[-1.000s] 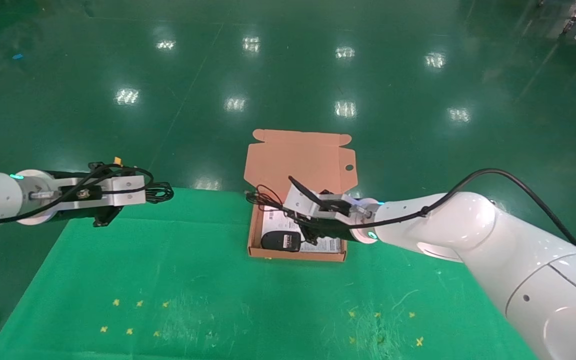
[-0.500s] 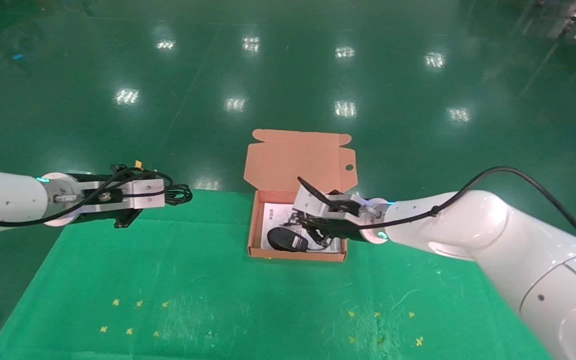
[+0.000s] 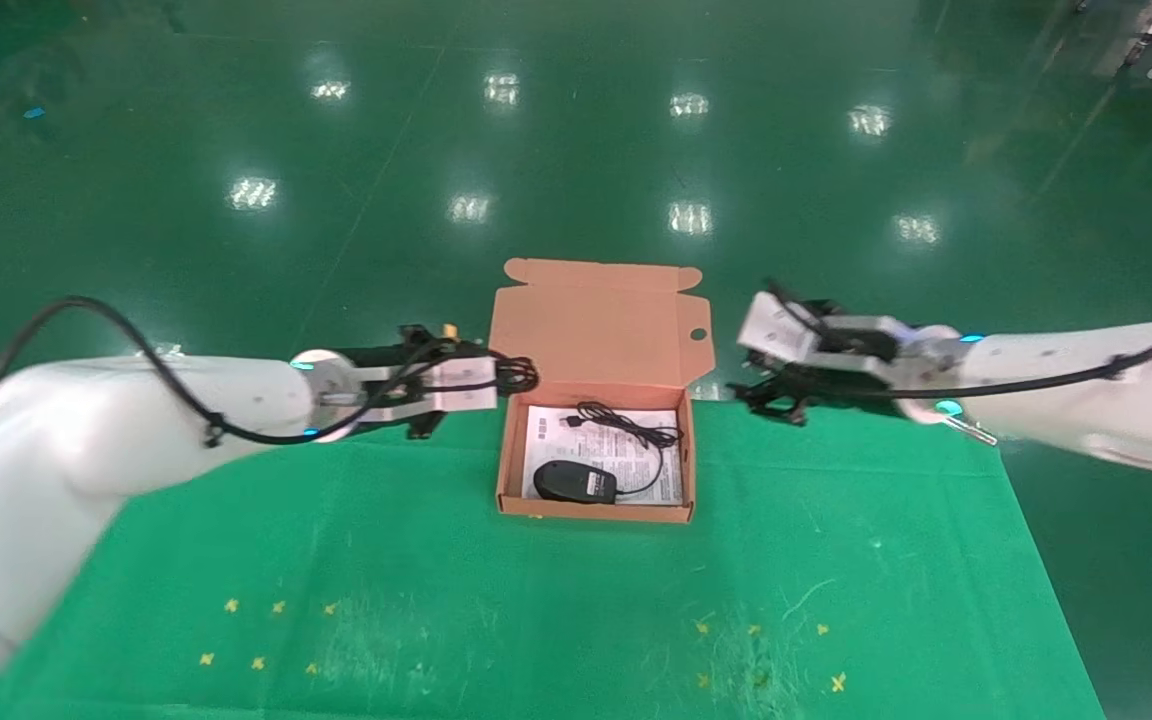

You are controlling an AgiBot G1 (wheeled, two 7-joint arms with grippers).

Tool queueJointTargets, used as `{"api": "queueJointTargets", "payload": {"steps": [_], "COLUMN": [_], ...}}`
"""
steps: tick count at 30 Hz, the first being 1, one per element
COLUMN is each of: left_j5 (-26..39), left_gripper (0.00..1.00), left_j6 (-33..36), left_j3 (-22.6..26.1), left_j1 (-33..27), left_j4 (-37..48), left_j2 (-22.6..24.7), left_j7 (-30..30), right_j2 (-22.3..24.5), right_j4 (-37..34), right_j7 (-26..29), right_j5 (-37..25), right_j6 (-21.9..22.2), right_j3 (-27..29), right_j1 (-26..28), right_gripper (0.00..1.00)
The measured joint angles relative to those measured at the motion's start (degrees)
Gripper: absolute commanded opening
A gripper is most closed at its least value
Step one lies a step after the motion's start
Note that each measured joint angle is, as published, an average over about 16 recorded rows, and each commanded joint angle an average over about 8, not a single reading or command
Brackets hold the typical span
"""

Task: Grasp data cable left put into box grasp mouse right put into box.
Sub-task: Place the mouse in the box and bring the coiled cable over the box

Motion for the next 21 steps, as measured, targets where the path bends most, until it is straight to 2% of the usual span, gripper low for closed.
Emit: {"api": "queueJointTargets", "payload": {"steps": [8, 16, 17, 21], "left_j5": [-9.4, -19.8, -20.9, -24.3], "left_gripper": [0.0, 0.0, 0.03, 0.53], "left_j6": [-6.7, -10.4, -10.8, -12.1], "left_j3": [3.5, 11.0, 12.0, 15.4], "left_j1": [-0.4, 0.0, 0.0, -0.2], "left_j4": [8.5, 9.0, 8.9, 8.5], "left_j2": [6.3, 7.5, 7.6, 7.6], "left_j7": [9.8, 15.1, 15.5, 16.3], "right_j2": [10.4, 17.8, 18.4, 20.5], "right_j4": [11.0, 20.5, 21.4, 24.3], "right_j7": [5.3, 12.3, 13.1, 15.7], "right_j5": [-3.1, -6.7, -7.2, -8.6], "right_j6": [0.9, 2.1, 2.2, 2.5], "right_j3": [-1.1, -2.6, -2.8, -3.4], "right_j1": [0.9, 0.7, 0.6, 0.5], "right_gripper": [1.0, 1.0, 1.0, 1.0]}}
